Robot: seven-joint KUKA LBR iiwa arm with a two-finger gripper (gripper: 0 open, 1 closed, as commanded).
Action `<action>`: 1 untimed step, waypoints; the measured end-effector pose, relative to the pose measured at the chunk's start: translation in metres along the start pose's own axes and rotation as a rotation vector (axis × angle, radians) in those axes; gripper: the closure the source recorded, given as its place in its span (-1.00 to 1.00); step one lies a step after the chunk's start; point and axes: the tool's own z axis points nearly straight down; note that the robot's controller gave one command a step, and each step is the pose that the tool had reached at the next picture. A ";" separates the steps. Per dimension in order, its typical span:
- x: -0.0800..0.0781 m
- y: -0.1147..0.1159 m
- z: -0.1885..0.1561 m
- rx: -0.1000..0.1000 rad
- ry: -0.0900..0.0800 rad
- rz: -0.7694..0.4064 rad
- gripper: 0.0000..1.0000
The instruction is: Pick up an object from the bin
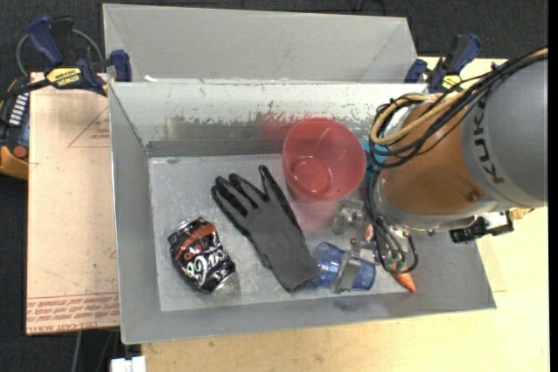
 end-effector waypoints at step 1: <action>0.004 0.023 0.060 -0.002 -0.009 -0.017 -1.00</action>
Offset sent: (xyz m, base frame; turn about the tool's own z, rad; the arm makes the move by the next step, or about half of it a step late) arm 0.0102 0.0282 -0.0604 0.1852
